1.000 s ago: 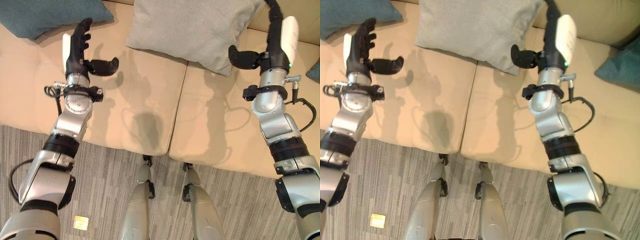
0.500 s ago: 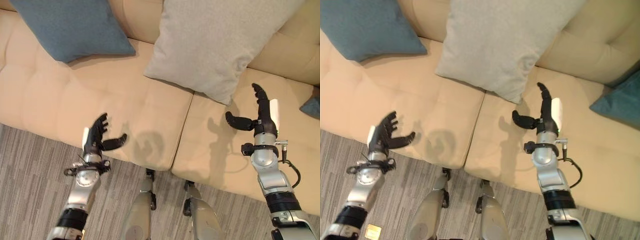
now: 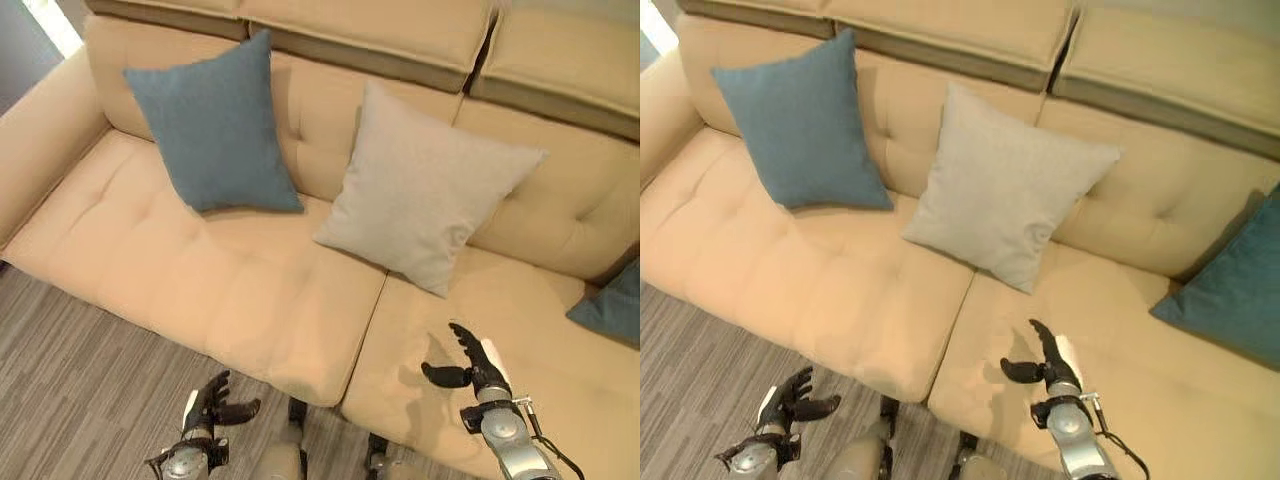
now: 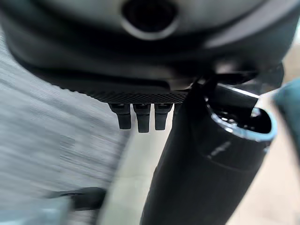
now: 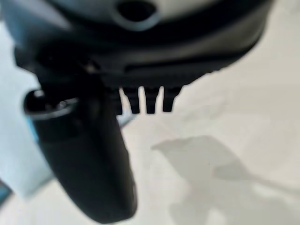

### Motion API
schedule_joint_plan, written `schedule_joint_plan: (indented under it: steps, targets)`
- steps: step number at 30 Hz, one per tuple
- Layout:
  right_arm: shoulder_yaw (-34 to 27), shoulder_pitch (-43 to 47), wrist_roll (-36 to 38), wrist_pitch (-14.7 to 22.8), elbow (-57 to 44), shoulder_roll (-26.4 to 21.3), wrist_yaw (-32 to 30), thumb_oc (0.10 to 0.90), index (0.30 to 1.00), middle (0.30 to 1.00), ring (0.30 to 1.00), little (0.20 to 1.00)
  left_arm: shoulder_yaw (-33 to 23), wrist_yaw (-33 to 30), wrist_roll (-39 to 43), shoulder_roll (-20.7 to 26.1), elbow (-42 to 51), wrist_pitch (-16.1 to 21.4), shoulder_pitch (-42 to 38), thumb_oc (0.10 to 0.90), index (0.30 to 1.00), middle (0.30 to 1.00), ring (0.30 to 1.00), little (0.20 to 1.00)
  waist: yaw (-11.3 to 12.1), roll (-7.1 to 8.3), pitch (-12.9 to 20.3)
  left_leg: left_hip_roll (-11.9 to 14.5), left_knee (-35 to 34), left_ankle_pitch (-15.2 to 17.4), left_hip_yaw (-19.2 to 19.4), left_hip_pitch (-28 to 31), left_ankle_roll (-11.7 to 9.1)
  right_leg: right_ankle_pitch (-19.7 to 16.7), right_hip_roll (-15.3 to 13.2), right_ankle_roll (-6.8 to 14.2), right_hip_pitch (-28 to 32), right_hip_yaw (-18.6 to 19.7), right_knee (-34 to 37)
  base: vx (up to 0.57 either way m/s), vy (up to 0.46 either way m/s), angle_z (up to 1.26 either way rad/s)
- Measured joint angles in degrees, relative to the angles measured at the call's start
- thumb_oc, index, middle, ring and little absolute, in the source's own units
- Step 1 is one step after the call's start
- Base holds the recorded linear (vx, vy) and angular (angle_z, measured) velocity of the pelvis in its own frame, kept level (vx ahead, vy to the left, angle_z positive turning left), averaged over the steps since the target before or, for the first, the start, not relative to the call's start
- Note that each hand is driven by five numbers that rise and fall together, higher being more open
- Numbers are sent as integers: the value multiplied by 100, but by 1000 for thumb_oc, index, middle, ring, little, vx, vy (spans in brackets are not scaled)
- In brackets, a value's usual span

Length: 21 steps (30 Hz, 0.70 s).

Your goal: Pick up all the scattered cushions and arrange them neatly on the sofa.

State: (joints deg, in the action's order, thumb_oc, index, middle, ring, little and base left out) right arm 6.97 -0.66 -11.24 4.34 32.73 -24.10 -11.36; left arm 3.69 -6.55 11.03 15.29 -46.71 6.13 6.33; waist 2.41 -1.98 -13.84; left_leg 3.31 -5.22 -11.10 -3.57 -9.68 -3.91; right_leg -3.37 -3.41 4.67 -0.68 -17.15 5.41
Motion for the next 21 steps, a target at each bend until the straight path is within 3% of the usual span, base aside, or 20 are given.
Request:
schedule_joint_plan:
  steps: [3, 4, 5, 6, 7, 8, 9, 11, 12, 14, 15, 16, 21]
  targets:
    - [77, 114, -14, 12, 330, 0, 4, 800, 900, 900, 900, 900, 13, -1, -59, -35, -400, -28, 23, 800, 900, 900, 900, 900, 88, -37, 17, 89, 48, -68, -79, -103, -128, 39, 162, -98, -35, -31, -5, -230, -91, 16]
    - [161, 156, -34, 14, 489, -27, -7, 800, 900, 900, 900, 900, 21, 0, -116, -56, -636, -16, -78, 800, 900, 900, 900, 900, 90, -79, 25, 131, 221, -59, -132, -278, -206, 121, 203, -223, -110, -57, -98, -255, -85, 33]
    - [175, 148, -68, -1, 538, -29, 11, 800, 900, 900, 900, 900, 18, 0, -151, -75, -723, -26, -116, 800, 900, 900, 900, 900, 97, -122, 39, 180, 235, 16, -163, -334, -360, 158, 280, -288, -148, -137, -157, -189, -60, 44]
    - [267, 133, -107, -1, 554, -11, 17, 800, 900, 900, 900, 900, -47, 11, -223, -94, -961, -11, -195, 800, 900, 900, 900, 900, 133, -108, 76, 316, 93, 404, 164, -383, -596, 106, 232, -533, -278, -288, -269, -42, -7, 49]
    - [297, 141, -129, 0, 543, 21, 41, 800, 900, 900, 900, 900, -83, 21, -229, -95, -1161, -66, -372, 800, 900, 900, 900, 900, 116, 110, -7, 207, 346, 585, 455, -470, -423, 97, -4, -594, -344, -350, -220, -63, -3, 44]
    - [381, 166, -156, 6, 512, 44, 113, 800, 900, 900, 900, 900, -178, 70, -233, -139, -1338, -136, -452, 800, 900, 900, 900, 900, 110, 438, -22, -72, 1173, 820, 769, -553, -161, 3, -378, -634, -387, -325, -173, -24, 21, 38]
    - [379, 180, -179, 26, 496, 19, 122, 800, 900, 900, 900, 900, -217, 75, -232, -183, -1421, -152, -419, 800, 900, 900, 900, 900, 65, 451, -18, -131, 1568, 1006, 920, -468, -109, -13, -460, -609, -295, -335, -110, -52, 66, 39]
    - [316, 56, -190, -2, 530, -51, 120, 800, 900, 900, 900, 900, -238, 80, -286, -297, -1545, -154, -299, 800, 900, 900, 900, 900, -134, 254, 104, -57, 1966, 1277, 1087, 74, -124, -45, -479, -522, -91, -653, -92, 11, 91, 57]
    - [252, -40, -188, -10, 582, -61, 119, 800, 900, 900, 900, 900, -233, 73, -340, -361, -1554, -161, -241, 800, 900, 900, 900, 900, -316, 142, 215, -44, 1934, 1480, 1461, 376, -123, -17, -486, -426, 34, -802, -72, -10, 101, 74]
    - [239, -129, -190, -26, 666, -177, 124, 800, 900, 900, 900, 900, -117, 83, -387, -445, -1232, -143, -214, 800, 900, 900, 900, 900, -411, -146, 379, 17, 1081, 1351, 1577, 763, -18, 11, -399, -330, -47, -1036, -225, -167, 115, 73]
    - [254, -91, -190, -47, 736, -157, 124, 800, 900, 900, 900, 900, -107, 80, -384, -451, -1112, -137, -242, 800, 900, 900, 900, 900, -411, -165, 388, 7, 881, 1341, 1547, 858, -6, 0, -397, -316, -96, -1095, -272, -171, 89, 38]
    - [274, -67, -189, -68, 755, -131, 128, 800, 900, 900, 900, 900, -99, 62, -382, -455, -1039, -117, -313, 800, 900, 900, 900, 900, -377, -156, 389, -18, 757, 1334, 1523, 850, 11, 13, -420, -306, -203, -1101, -399, -192, 92, 23]
    - [423, 247, -219, -115, 988, 194, 139, 800, 900, 900, 900, 900, 34, 66, -275, -415, -840, -70, -559, 800, 900, 900, 900, 900, -293, 265, 329, -245, 596, 1219, 1157, 690, 188, 114, -717, -92, -512, -1089, -866, -167, 58, 28]
